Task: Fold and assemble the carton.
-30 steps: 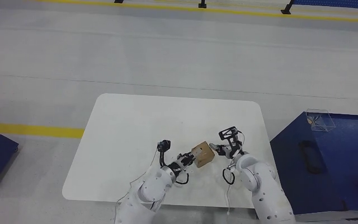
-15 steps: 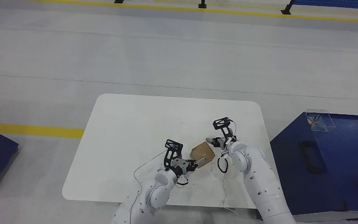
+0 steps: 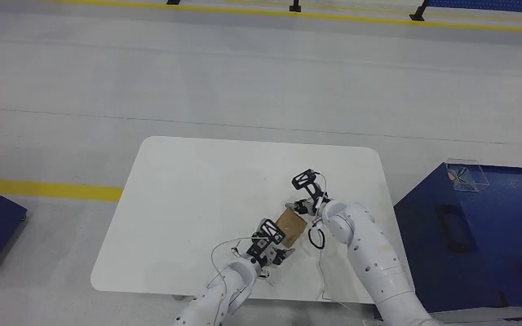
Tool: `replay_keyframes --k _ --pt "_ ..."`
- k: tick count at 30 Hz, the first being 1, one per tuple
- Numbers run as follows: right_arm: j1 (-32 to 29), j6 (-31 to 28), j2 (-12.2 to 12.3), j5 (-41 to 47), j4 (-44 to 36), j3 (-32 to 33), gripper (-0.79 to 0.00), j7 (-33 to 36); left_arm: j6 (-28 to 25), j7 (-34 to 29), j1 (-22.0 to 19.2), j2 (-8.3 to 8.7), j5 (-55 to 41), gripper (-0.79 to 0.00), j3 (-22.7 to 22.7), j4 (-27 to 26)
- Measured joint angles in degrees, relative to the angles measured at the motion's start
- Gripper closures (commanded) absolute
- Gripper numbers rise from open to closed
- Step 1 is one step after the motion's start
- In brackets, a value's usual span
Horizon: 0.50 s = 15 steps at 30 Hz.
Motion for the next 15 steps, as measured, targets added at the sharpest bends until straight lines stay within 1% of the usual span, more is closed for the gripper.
replay_keyframes --k 4,6,7,9,10,11,15 --pt "-0.4 1.0 0.4 1.0 0.5 1.7 -0.785 -0.6 0.9 5.0 -0.2 -0.85 -3.6 -0.785 0.4 0.8" --pt "-0.9 1.3 0.7 1.7 0.4 2.9 -0.785 -1.0 0.5 6.0 -0.8 -1.34 -5.4 -0.785 0.8 2.1" --pt "-1.1 1.4 0.8 1.9 0.3 3.4 -0.785 -1.1 0.4 6.0 -1.3 -1.53 -5.4 -0.566 1.0 2.8" --pt "-1.8 1.5 1.2 2.0 -0.3 4.5 -0.785 -1.3 1.2 6.3 -2.1 -2.02 -5.5 -0.102 1.7 4.2" --pt "-2.2 1.6 1.4 1.9 -0.7 5.0 -0.785 -1.5 1.4 6.5 -2.4 -2.21 -5.7 -0.015 1.9 4.8" --pt "-2.8 1.8 1.6 1.7 -1.4 5.6 -0.785 -1.8 1.6 6.8 -2.7 -2.44 -5.9 0.000 2.2 5.6" --pt "-5.0 2.6 2.2 1.9 -4.2 7.8 -0.785 -2.2 1.7 7.7 -3.6 -3.06 -6.4 0.000 2.7 8.0"
